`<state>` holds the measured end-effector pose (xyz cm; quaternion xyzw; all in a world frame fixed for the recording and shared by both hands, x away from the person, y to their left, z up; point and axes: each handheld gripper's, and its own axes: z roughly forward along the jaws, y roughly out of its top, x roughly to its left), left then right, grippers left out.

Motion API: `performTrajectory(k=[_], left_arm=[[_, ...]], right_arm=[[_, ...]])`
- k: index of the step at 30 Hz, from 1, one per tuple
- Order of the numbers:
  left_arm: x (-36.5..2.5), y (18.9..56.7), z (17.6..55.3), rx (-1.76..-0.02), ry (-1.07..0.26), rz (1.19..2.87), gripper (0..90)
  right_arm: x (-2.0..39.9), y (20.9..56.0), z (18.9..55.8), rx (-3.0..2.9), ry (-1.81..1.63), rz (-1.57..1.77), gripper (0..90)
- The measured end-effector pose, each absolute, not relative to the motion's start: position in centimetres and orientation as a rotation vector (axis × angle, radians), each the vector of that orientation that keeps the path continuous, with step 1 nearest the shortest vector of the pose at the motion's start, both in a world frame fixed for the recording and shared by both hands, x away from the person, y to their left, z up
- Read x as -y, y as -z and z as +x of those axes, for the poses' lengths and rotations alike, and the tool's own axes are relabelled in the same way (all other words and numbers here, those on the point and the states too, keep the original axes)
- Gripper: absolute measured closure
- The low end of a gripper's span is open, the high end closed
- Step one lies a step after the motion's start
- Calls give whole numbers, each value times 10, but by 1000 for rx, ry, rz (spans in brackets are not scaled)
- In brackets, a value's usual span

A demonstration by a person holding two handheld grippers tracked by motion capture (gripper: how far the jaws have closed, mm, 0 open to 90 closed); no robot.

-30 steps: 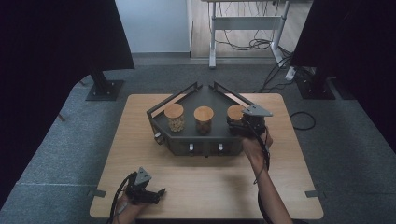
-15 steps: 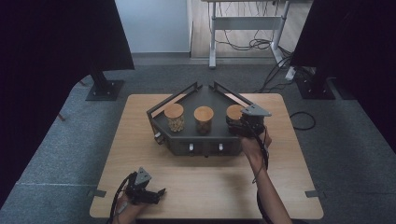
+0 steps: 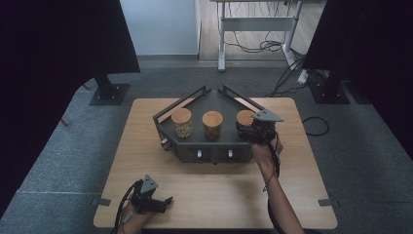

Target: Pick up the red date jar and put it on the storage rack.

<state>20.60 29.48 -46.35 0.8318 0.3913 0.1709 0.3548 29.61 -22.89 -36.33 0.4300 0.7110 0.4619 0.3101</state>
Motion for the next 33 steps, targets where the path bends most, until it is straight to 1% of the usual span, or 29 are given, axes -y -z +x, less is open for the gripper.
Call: performTrajectory(k=[9, 12, 16, 23, 33], left_arm=[[-295, 464, 206, -1011, -442, 2150, 23], [-295, 464, 206, -1011, -442, 2149, 23], [-295, 464, 206, -1011, -442, 2149, 23], [-295, 464, 206, -1011, -442, 2150, 23], [-295, 464, 206, -1011, -442, 2149, 23]], right_arm=[[232, 365, 297, -1878, -1231, 1146, 237], [233, 366, 296, -1881, -1231, 1140, 202], [233, 367, 298, -1898, -1222, 1132, 129], [237, 370, 299, -1907, -1231, 1136, 73], [239, 370, 298, -1913, -1236, 1129, 55]])
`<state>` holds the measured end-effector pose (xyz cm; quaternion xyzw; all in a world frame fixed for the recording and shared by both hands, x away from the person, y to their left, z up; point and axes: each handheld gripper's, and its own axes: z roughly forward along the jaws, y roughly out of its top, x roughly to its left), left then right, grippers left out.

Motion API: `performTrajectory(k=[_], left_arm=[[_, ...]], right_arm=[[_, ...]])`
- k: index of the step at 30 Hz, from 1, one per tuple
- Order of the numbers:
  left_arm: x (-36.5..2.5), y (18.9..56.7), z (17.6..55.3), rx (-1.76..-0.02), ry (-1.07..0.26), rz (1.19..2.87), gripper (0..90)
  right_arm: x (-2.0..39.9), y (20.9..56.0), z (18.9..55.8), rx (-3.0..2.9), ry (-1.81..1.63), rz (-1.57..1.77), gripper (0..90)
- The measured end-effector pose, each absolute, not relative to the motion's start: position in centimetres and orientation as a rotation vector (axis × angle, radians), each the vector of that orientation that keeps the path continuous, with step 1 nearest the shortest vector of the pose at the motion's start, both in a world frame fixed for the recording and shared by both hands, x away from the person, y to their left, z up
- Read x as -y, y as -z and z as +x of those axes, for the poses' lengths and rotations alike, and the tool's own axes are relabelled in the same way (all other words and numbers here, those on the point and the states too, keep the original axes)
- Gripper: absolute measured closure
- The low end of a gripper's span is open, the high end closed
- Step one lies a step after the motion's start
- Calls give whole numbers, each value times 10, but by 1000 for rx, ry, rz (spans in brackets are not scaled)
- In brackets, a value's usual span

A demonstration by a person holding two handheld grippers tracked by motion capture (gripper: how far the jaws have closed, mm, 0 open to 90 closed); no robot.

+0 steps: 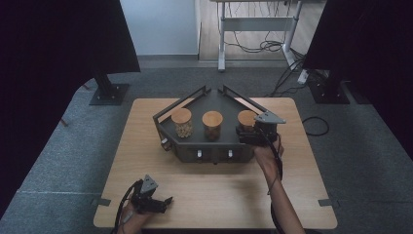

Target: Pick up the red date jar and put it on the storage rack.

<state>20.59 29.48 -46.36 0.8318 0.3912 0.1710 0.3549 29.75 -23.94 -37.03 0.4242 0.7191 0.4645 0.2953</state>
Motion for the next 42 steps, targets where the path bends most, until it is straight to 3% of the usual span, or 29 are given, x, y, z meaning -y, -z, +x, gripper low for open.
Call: performTrajectory(k=[42], left_arm=[[-295, 463, 206, -1009, -444, 2152, 23]], right_arm=[[254, 368, 267, -1877, -1298, 1063, 56]])
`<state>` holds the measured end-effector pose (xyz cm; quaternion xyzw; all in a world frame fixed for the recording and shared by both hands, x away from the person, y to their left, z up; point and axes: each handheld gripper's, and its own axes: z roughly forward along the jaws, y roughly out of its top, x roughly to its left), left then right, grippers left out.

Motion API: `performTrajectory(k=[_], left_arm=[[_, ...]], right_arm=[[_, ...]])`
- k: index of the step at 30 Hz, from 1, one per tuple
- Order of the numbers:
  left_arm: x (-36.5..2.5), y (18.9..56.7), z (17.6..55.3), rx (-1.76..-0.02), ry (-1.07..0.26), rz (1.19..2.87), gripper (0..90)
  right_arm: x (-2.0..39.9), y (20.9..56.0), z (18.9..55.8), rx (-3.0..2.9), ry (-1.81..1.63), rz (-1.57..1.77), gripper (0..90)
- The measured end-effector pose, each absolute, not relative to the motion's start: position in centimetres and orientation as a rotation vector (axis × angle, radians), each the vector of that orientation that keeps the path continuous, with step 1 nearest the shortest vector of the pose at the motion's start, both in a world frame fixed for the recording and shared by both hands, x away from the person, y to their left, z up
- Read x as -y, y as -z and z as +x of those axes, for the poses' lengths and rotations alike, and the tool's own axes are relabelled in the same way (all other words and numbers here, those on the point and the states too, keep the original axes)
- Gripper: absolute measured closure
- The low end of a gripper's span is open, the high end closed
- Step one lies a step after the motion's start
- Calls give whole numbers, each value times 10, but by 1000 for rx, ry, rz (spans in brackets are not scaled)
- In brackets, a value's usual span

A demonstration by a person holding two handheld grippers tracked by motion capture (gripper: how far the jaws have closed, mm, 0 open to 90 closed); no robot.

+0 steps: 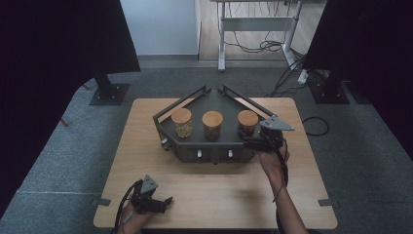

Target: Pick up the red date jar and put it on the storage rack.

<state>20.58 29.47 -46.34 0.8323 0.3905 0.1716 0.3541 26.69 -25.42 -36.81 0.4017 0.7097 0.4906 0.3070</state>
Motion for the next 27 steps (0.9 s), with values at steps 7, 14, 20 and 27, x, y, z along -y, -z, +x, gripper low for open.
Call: performTrajectory(k=[7, 14, 20, 27], left_arm=[[-295, 464, 206, -1011, -444, 2148, 24], [-295, 464, 206, -1011, -444, 2150, 23], [-295, 463, 205, -1012, -444, 2150, 23], [-294, 464, 205, -1013, -444, 2148, 23]], right_arm=[[259, 369, 261, -1879, -1296, 1061, 56], [263, 371, 256, -1882, -1292, 1066, 58], [266, 372, 252, -1889, -1286, 1068, 59], [269, 372, 246, -1881, -1290, 1062, 61]])
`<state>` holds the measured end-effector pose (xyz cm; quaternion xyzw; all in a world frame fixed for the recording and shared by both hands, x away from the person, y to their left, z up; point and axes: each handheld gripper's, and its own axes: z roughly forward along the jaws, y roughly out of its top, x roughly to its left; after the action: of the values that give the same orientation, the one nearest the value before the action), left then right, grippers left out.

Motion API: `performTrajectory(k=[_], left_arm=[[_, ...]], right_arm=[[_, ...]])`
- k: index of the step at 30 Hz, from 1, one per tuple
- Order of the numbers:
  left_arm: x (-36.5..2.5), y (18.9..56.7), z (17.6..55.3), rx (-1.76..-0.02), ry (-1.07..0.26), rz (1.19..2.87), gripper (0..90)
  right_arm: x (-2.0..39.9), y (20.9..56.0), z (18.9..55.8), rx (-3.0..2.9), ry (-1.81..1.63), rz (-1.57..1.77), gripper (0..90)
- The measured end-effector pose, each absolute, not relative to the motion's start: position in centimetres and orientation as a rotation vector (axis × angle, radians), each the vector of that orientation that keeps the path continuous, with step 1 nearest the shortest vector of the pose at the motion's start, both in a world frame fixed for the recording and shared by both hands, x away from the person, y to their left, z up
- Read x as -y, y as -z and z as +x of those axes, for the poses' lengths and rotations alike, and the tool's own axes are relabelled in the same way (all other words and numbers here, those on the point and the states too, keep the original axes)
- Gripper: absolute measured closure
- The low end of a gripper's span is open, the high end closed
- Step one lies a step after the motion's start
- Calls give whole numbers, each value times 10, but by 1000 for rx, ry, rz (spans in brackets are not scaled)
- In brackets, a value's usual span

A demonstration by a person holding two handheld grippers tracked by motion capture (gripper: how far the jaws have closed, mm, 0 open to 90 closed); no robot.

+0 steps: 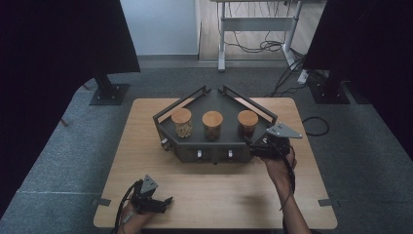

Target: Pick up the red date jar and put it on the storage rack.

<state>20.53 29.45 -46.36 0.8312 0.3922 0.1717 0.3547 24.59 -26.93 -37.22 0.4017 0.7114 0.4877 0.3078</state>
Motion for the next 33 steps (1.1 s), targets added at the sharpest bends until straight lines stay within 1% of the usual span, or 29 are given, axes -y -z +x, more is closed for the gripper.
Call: performTrajectory(k=[33], left_arm=[[-294, 464, 205, -1015, -443, 2147, 23]], right_arm=[[279, 382, 225, -1888, -1286, 1066, 68]])
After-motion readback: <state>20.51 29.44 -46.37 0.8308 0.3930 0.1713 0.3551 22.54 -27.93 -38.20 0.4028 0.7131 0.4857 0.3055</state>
